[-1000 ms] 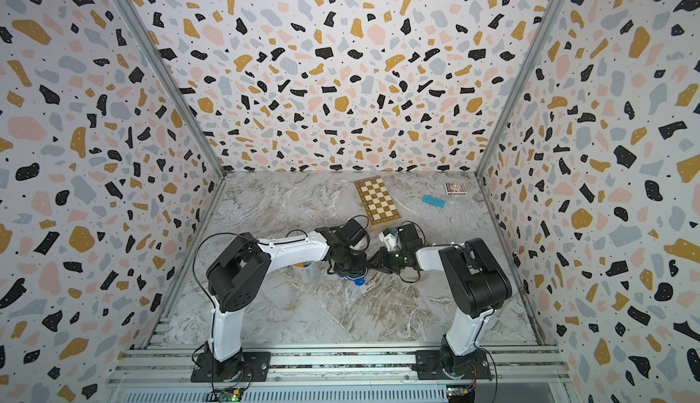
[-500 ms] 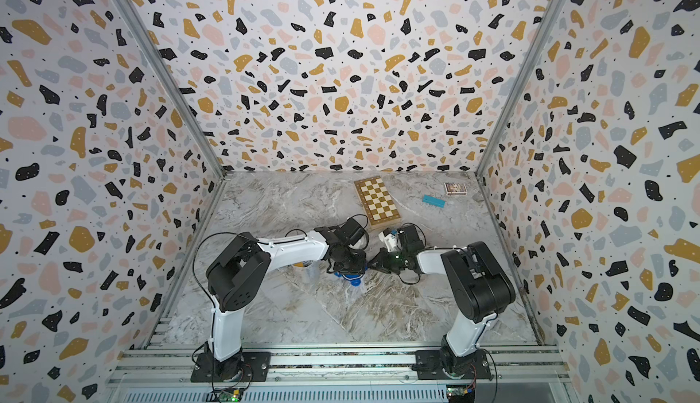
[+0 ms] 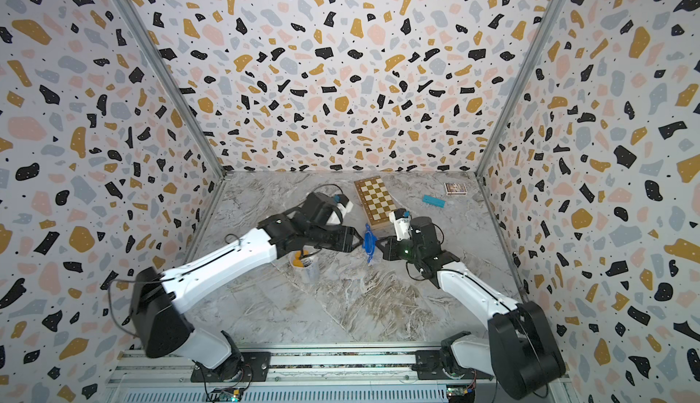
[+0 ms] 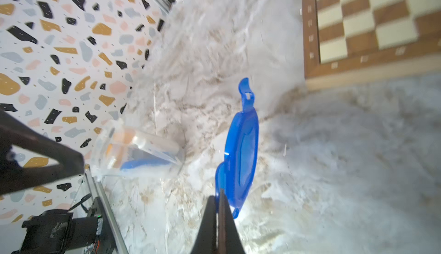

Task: Pack away toiletry kits
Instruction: Pick up the lid from the center of the board.

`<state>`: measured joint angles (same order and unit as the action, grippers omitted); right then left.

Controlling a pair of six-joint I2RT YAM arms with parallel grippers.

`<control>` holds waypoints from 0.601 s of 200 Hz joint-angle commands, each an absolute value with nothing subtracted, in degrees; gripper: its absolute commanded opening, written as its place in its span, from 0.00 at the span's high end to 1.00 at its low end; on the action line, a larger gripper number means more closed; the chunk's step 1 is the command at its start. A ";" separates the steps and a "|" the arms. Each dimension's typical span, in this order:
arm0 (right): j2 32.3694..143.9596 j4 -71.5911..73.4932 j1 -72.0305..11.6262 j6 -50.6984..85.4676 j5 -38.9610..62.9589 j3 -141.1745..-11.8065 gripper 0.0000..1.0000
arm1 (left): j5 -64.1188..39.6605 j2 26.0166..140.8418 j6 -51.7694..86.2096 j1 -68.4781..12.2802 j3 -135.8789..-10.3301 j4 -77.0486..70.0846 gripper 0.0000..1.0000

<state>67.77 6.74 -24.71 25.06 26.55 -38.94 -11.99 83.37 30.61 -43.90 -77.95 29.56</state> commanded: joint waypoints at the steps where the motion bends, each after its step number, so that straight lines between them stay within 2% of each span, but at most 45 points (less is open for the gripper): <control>1: 62.89 6.07 -31.40 13.24 15.15 -44.46 1.00 | -8.57 75.31 27.13 -39.20 -75.90 33.89 0.44; 29: 63.00 8.55 -40.83 2.14 3.60 -48.79 1.00 | -6.75 65.00 26.76 -30.99 -72.28 42.62 0.44; 72: 70.80 10.57 -46.97 -6.39 -1.90 -55.31 1.00 | -16.27 54.63 28.79 -14.90 -60.90 47.80 0.46; 120: 77.66 7.53 -55.10 -14.08 -13.61 -60.96 1.00 | -25.35 49.08 30.68 -8.64 -49.29 44.77 0.51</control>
<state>76.53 9.15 -52.05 -7.97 -5.37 -56.86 -18.39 51.62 29.61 -10.02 -52.18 46.28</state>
